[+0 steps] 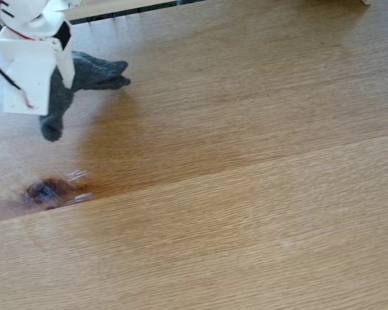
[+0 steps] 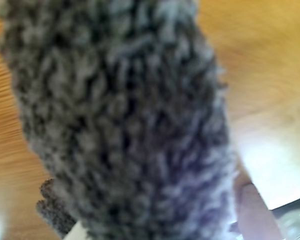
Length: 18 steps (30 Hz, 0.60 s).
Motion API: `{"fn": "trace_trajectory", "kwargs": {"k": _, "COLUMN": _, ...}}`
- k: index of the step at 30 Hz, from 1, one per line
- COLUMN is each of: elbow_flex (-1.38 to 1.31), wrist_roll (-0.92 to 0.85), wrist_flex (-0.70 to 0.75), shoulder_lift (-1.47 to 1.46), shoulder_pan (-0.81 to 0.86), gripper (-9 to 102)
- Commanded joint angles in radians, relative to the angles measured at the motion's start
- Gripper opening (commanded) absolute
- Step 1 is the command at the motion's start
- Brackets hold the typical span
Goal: Clean the area in front of the robot
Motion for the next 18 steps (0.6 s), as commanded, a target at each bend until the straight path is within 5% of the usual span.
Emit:
{"fn": "trace_trajectory", "kwargs": {"k": 1, "elbow_flex": -0.026, "wrist_roll": 0.092, "wrist_flex": -0.005, "shoulder_lift": 0.106, "shoulder_pan": -0.259, "gripper": 0}}
{"fn": "trace_trajectory", "kwargs": {"k": 6, "elbow_flex": -0.029, "wrist_roll": 0.117, "wrist_flex": -0.232, "shoulder_lift": -0.015, "shoulder_pan": -0.413, "gripper": 0}}
{"fn": "trace_trajectory", "kwargs": {"k": 13, "elbow_flex": -0.040, "wrist_roll": 0.115, "wrist_flex": -0.741, "shoulder_lift": -0.281, "shoulder_pan": -0.449, "gripper": 0}}
{"fn": "trace_trajectory", "kwargs": {"k": 18, "elbow_flex": -0.038, "wrist_roll": 0.107, "wrist_flex": -0.899, "shoulder_lift": -0.428, "shoulder_pan": -0.433, "gripper": 0}}
